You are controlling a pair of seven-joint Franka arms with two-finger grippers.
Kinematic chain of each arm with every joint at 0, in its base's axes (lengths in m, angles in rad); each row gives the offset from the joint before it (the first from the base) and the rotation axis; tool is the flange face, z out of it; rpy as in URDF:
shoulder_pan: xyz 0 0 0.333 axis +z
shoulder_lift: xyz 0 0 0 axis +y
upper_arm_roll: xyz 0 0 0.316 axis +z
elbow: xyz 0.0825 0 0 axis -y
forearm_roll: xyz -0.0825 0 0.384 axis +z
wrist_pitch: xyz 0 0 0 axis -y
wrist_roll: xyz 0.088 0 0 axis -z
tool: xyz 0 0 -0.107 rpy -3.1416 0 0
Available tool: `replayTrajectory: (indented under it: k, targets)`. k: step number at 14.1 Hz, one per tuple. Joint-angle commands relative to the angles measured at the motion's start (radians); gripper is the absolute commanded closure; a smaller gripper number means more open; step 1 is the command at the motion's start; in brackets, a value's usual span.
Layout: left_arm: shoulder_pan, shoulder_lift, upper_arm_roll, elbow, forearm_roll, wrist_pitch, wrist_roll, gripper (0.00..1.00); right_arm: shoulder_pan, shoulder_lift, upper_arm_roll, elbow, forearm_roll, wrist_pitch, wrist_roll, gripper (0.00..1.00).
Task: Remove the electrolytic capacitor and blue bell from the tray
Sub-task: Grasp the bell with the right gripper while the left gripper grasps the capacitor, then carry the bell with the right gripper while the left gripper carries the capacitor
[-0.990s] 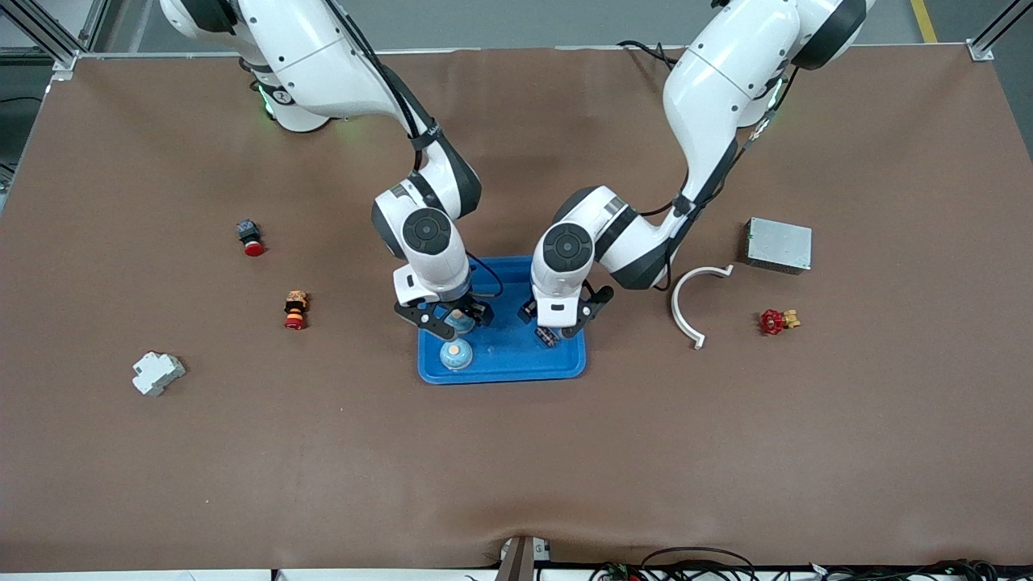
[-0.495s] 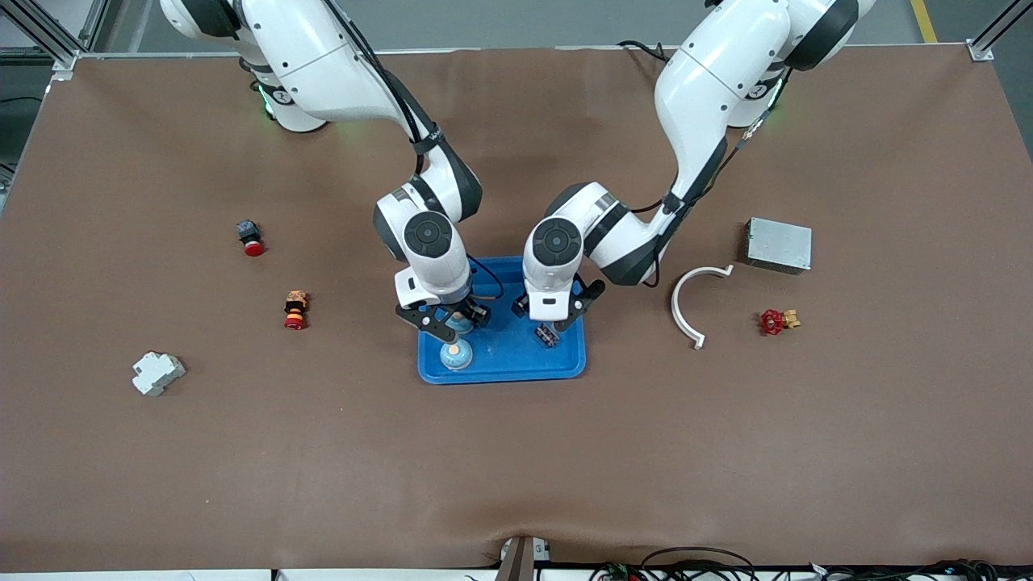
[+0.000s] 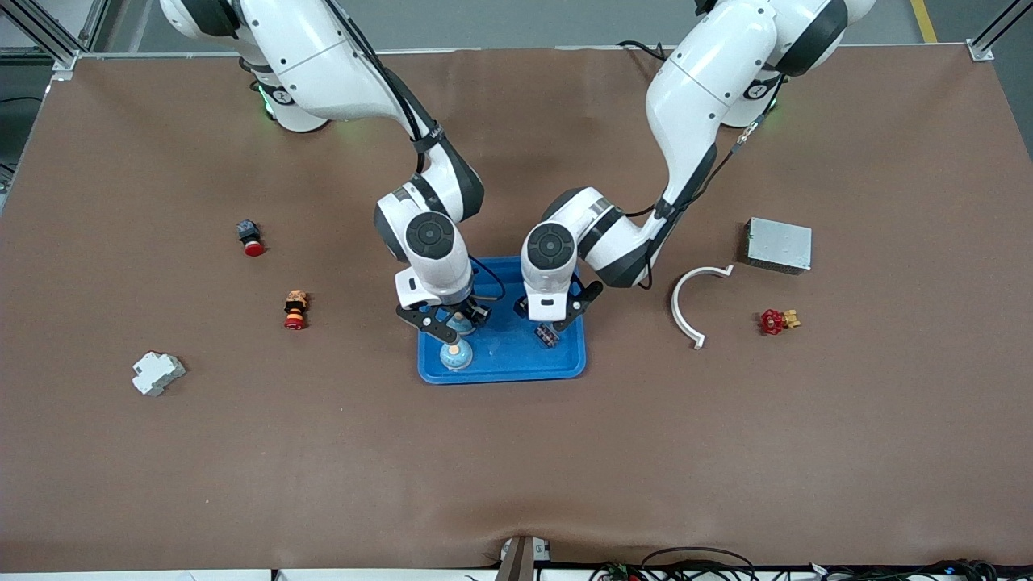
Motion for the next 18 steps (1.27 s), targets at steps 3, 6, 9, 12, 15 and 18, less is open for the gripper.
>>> replayTrajectory:
  k: [3, 6, 9, 12, 15, 18]
  targets:
    - [-0.018, -0.004, 0.016, 0.019, 0.024, -0.003, -0.04, 0.85, -0.053, -0.074, -0.019, 0.121, -0.01, -0.293, -0.135, 1.0]
    - [-0.019, -0.009, 0.016, 0.019, 0.024, -0.005, -0.045, 1.0, -0.14, -0.134, -0.019, 0.113, -0.01, -0.375, -0.315, 1.0]
    - [-0.015, -0.03, 0.016, 0.019, 0.023, -0.014, -0.045, 1.0, -0.228, -0.175, -0.019, 0.101, -0.01, -0.393, -0.478, 1.0]
    - [-0.007, -0.082, 0.017, 0.019, 0.027, -0.066, -0.04, 1.0, -0.32, -0.192, -0.019, 0.095, -0.01, -0.393, -0.645, 1.0]
    - [0.013, -0.172, 0.016, 0.015, 0.03, -0.147, -0.013, 1.0, -0.377, -0.203, -0.019, 0.092, -0.027, -0.386, -0.734, 1.0]
    - [0.044, -0.277, 0.014, -0.017, 0.029, -0.27, 0.116, 1.0, -0.481, -0.204, -0.017, 0.087, -0.03, -0.367, -0.913, 1.0]
